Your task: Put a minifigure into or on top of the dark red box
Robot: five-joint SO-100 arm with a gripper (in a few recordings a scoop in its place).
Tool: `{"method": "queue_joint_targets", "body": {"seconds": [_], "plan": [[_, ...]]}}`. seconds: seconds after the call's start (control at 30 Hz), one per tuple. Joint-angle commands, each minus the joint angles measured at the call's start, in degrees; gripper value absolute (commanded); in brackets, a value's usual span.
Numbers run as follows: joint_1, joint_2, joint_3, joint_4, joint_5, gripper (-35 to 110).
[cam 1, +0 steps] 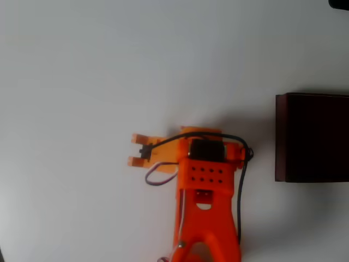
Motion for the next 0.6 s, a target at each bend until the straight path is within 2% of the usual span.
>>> {"method": "queue_joint_targets", "body": {"seconds": [0.0,0.37,0.57], "plan": [[0.1,0.8,-1.1,0.9,-0.9,8],[0.5,0.8,-1.7,2.3,0.5,3],[-0.2,2.5,-8.6,10.5,1.3,0]]}}
